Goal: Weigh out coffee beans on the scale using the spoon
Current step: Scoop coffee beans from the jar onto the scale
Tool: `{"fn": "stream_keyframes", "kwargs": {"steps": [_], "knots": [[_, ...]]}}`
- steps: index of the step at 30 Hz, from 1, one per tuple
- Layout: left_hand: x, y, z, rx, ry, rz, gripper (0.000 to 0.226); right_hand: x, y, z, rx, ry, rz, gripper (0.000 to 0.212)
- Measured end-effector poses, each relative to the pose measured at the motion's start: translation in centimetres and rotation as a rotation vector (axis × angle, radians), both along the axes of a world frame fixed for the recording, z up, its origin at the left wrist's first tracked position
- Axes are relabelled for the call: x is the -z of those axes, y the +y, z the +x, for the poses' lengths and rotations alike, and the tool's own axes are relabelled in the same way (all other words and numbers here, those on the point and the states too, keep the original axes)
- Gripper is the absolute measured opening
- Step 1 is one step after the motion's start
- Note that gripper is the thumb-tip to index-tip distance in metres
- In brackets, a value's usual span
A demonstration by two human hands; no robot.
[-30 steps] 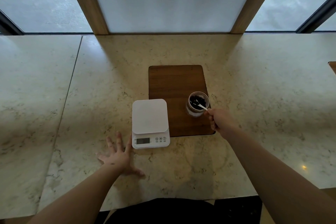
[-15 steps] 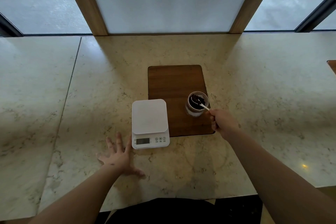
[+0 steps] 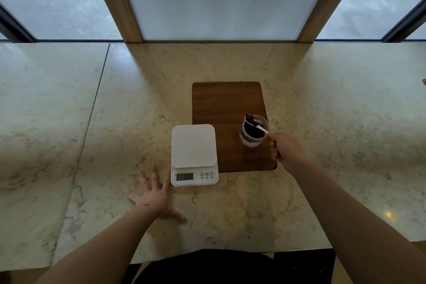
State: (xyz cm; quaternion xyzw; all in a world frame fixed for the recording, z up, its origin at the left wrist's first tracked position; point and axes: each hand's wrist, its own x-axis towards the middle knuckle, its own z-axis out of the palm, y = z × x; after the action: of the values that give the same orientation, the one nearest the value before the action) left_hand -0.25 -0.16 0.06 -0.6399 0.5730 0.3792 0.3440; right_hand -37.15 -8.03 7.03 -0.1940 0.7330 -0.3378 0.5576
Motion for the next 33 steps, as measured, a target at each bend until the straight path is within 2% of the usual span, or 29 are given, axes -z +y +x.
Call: {"fn": "stream_keyframes", "kwargs": {"steps": [12, 33], "knots": [[0.4, 0.1, 0.0, 0.001, 0.0, -0.003, 0.165, -1.5, -2.0, 5.3, -0.036, -0.058, 0.034, 0.026], [2.7, 0.3, 0.7, -0.032, 0.025, -0.06, 0.166, 2.9, -0.6, 12.8, -0.209, -0.001, 0.177, 0.026]]}}
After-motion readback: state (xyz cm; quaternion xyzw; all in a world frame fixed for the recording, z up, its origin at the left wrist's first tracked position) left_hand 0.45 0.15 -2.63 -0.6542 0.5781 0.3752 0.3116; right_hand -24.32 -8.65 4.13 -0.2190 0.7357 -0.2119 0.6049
